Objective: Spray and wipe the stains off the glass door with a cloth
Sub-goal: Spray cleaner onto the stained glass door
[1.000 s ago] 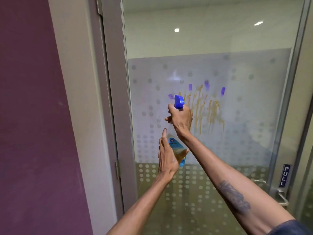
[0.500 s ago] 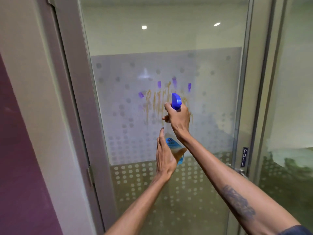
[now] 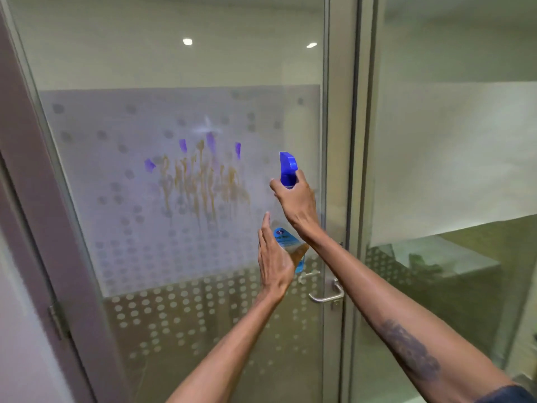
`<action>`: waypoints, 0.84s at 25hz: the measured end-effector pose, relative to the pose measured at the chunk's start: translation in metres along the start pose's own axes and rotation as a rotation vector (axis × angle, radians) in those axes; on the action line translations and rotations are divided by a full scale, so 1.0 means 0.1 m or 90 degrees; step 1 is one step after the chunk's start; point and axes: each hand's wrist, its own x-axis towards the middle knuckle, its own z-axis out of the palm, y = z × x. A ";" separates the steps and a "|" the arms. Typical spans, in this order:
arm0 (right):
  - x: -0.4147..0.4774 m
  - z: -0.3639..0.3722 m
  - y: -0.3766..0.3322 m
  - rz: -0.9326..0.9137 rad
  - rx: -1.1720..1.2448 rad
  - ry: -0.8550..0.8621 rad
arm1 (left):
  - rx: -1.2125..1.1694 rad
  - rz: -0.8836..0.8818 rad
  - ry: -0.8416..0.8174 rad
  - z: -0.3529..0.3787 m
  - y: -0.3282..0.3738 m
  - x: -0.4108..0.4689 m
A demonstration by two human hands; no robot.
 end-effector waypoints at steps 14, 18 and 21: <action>0.40 -2.98 1.16 0.125 -0.211 0.045 | -0.122 0.044 -0.214 2.76 1.03 -0.52; 0.51 -3.78 1.63 0.149 -0.257 0.126 | -0.180 0.045 -0.330 3.62 1.25 -0.69; 0.67 -4.39 2.01 0.162 -0.297 0.180 | -0.208 0.071 -0.395 4.32 1.41 -0.76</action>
